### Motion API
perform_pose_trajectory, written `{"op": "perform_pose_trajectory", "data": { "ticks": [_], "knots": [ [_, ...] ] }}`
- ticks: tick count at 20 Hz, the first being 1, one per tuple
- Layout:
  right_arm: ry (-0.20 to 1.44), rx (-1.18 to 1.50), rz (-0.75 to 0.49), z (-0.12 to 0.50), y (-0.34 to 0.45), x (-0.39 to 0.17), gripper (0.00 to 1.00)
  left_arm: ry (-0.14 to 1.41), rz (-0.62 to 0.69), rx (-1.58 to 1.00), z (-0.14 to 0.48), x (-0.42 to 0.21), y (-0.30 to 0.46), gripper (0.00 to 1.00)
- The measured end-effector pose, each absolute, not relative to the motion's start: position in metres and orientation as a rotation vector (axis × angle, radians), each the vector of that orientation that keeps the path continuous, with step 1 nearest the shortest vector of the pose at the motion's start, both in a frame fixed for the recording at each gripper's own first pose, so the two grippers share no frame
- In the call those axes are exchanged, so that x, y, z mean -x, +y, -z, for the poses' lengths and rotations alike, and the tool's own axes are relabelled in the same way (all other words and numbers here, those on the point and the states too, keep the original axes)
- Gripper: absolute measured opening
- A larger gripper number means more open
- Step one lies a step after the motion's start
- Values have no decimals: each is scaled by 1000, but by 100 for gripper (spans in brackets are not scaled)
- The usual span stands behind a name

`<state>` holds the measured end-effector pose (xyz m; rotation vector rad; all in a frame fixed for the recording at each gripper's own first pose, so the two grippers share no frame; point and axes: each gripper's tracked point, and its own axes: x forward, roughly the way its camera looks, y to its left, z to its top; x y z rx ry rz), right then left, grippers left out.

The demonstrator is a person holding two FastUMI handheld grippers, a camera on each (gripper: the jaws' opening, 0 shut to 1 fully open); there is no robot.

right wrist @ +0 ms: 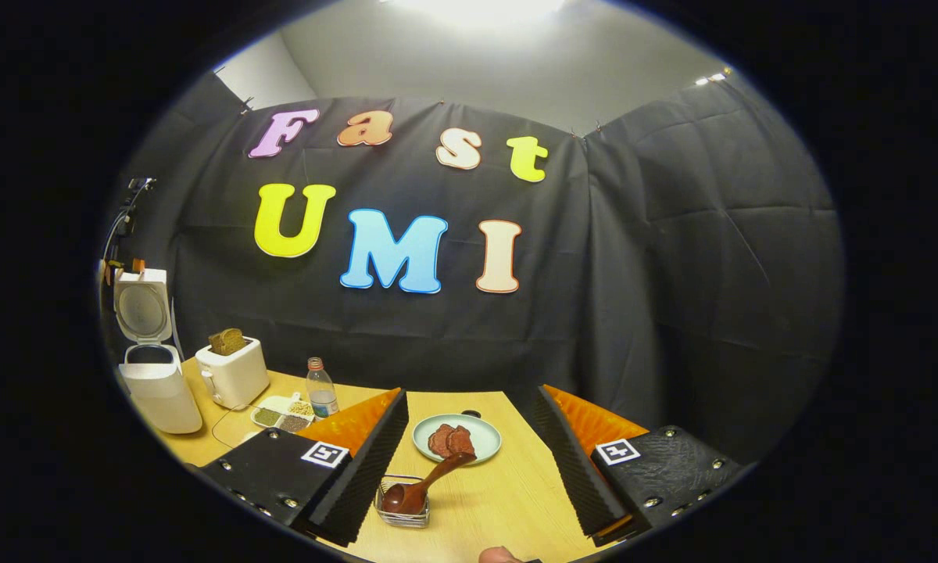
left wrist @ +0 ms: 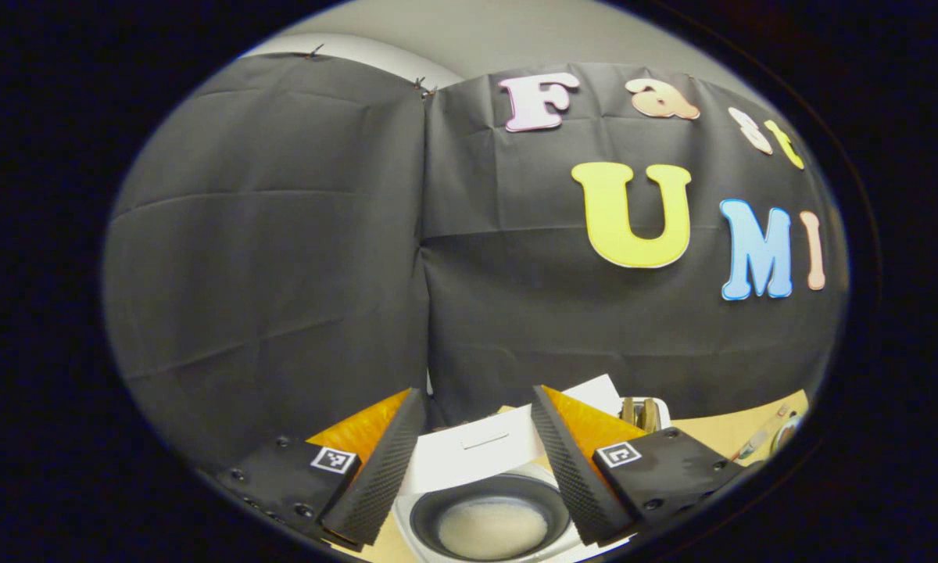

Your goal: Close the left gripper, press the button to open the rice cooker; take a wooden spoon from the chopstick holder with the right hand, scoop a spoonful of rice and pour it into the rice cooker, then put the wooden spoon back into the chopstick holder.

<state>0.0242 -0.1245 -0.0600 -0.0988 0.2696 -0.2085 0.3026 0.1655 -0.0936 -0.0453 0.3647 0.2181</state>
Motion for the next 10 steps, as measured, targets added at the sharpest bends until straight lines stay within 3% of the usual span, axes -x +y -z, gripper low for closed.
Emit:
{"op": "perform_pose_trajectory", "data": {
  "ticks": [1, 2, 3, 4, 6, 7, 8, 10],
  "knots": [
    [268, 99, 205, 59, -128, -24, 99, 371, -219, 44, 96, -297, 162, 100],
    [270, 95, 204, 60, -132, -23, 99, 381, -220, 46, 100, -290, 156, 96],
    [274, 85, 203, 61, -136, -22, 99, 390, -219, 51, 104, -283, 152, 100],
    [276, 68, 202, 61, -139, -22, 99, 402, -216, 58, 107, -278, 145, 96],
    [280, 37, 193, 63, -142, -20, 99, 425, -208, 69, 114, -266, 134, 100],
    [285, 32, 190, 65, -144, -19, 99, 437, -201, 76, 119, -260, 129, 96],
    [292, 30, 187, 67, -146, -18, 99, 449, -195, 83, 124, -254, 125, 100],
    [293, 31, 174, 67, -148, -15, 99, 473, -183, 101, 133, -244, 116, 96]
  ]
}}
